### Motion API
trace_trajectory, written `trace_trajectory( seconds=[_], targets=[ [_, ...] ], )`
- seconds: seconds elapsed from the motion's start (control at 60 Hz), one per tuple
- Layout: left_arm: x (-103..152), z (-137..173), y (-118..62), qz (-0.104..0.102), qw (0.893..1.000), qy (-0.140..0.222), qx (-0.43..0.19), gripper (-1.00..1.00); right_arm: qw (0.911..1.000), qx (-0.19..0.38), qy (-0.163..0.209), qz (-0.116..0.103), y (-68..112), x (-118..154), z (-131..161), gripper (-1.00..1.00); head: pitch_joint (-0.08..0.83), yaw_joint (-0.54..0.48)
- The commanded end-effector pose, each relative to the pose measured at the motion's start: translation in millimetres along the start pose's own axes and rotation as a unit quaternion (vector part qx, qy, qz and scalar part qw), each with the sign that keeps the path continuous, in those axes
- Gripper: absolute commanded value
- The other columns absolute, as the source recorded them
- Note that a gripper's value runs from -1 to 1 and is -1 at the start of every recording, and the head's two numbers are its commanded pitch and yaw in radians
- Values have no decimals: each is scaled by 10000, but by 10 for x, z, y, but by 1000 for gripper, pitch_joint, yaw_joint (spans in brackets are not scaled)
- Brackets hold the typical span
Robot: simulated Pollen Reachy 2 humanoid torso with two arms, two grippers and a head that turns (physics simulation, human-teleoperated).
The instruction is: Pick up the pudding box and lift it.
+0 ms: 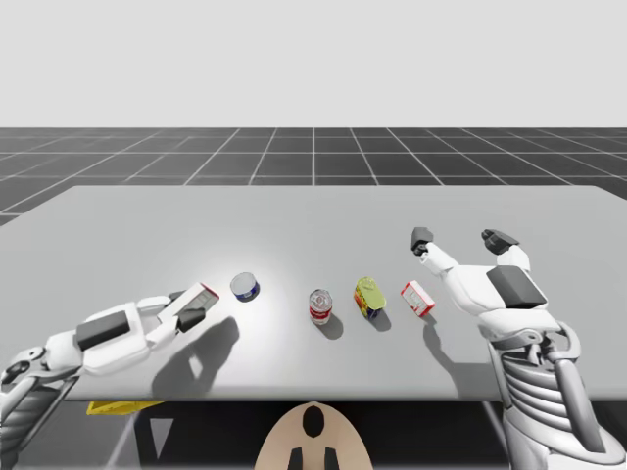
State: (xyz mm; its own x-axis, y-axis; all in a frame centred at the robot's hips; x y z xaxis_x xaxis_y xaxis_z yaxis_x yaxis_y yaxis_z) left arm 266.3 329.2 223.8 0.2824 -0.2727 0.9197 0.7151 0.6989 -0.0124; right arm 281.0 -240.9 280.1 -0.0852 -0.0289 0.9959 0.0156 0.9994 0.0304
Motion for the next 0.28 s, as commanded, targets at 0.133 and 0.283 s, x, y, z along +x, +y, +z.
trace_trajectory(
  seconds=[0.133, 0.283],
  targets=[
    [797, 276, 106, 207, 9881, -1283, 820, 1000, 9999, 146, 21, -56, -13, -6, 6, -1000, 331, 416],
    [1290, 429, 123, 588, 9625, -2219, 1447, 1000, 9997, 227, 15, -11, -24, -12, 12, -1000, 323, 415]
  ],
)
